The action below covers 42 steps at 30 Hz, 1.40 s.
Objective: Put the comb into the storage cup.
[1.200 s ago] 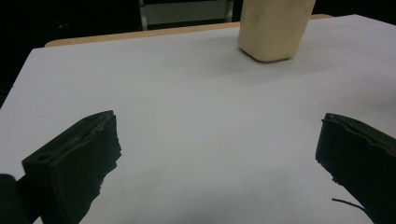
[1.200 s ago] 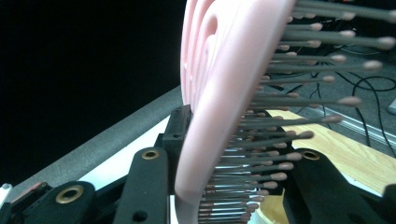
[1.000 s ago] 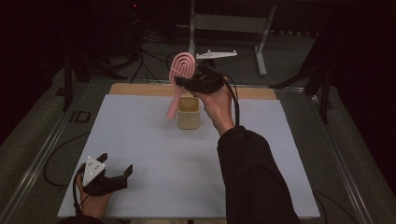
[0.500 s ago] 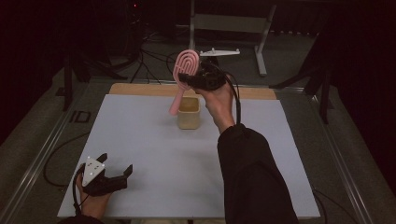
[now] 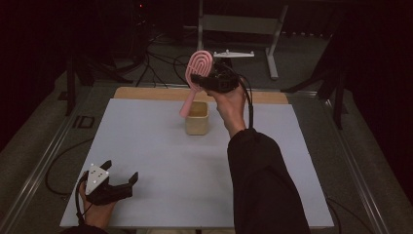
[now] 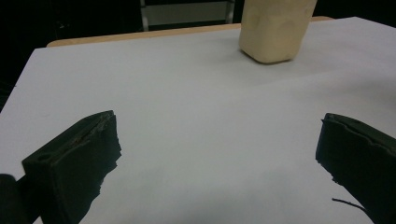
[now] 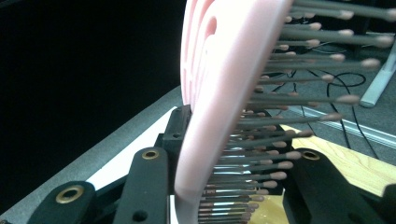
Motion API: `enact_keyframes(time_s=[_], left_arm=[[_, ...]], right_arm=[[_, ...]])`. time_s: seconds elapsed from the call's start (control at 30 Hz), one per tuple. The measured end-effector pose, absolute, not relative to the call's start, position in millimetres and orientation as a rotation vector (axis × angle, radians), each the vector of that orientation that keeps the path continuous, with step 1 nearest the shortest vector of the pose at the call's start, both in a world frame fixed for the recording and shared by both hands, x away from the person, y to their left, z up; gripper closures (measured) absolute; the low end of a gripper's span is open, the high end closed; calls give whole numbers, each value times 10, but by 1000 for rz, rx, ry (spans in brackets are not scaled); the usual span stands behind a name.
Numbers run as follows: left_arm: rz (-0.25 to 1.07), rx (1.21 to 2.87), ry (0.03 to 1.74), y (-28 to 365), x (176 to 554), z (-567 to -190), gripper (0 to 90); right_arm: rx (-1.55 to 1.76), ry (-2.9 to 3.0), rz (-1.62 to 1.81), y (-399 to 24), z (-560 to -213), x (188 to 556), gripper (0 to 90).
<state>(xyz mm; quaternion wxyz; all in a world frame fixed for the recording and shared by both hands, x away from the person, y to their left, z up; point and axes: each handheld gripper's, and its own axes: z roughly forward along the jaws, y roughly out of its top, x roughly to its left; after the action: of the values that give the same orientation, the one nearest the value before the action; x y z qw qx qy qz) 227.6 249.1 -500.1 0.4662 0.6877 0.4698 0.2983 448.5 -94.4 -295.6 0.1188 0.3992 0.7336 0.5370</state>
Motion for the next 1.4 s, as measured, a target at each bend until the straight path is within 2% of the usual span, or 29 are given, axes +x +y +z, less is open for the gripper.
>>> enact_keyframes(time_s=[1.4], left_arm=[[731,1684,1154,2494,2273,-5004,0]], right_arm=[[1236,2035,1542,-1160,-3113,4607,636]])
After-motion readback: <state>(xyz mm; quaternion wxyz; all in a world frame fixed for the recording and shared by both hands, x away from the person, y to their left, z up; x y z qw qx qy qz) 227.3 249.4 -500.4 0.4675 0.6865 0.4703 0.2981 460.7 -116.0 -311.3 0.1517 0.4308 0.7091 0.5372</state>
